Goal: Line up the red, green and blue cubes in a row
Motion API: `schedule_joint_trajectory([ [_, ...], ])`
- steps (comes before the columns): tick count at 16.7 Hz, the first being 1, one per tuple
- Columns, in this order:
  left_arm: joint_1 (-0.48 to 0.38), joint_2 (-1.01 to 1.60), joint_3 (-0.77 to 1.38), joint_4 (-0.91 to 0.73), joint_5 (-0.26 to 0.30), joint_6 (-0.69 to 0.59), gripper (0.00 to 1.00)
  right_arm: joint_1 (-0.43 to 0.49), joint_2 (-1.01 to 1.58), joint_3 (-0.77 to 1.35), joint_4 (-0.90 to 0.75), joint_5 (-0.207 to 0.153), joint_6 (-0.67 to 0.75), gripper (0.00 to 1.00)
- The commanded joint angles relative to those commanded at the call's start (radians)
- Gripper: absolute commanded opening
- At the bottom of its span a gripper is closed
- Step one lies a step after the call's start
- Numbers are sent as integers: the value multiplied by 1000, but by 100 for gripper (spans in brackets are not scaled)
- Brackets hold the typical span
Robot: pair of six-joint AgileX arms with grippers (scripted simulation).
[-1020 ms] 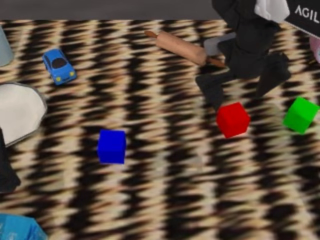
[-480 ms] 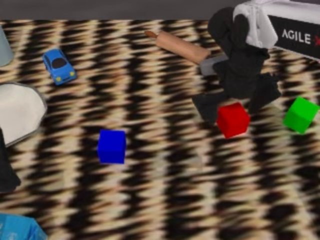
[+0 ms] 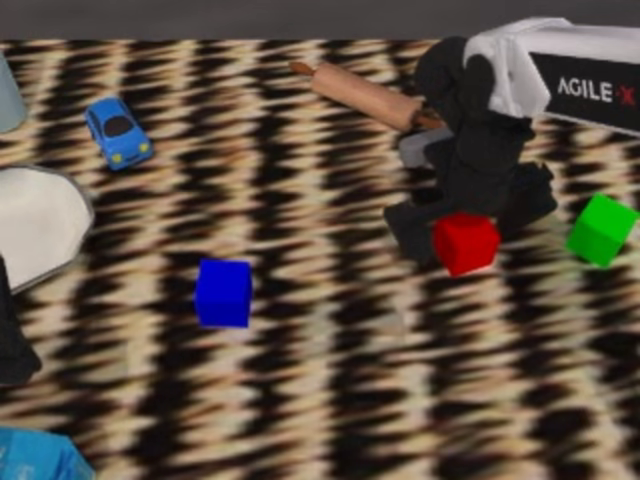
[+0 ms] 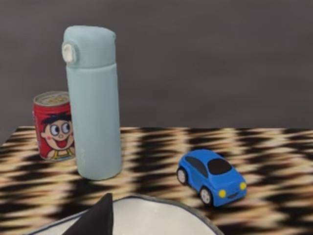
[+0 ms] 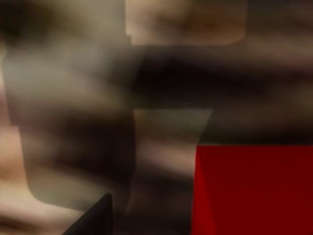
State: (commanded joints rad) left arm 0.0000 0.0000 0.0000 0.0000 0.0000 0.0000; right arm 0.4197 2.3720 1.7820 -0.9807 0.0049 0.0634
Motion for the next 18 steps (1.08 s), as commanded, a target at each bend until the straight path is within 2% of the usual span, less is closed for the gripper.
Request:
schedule_joint_trajectory([
  [12,0,0,0,0,0,0,100,0,0,0,0,0,0,2],
  [18,0,0,0,0,0,0,100,0,0,0,0,0,0,0],
])
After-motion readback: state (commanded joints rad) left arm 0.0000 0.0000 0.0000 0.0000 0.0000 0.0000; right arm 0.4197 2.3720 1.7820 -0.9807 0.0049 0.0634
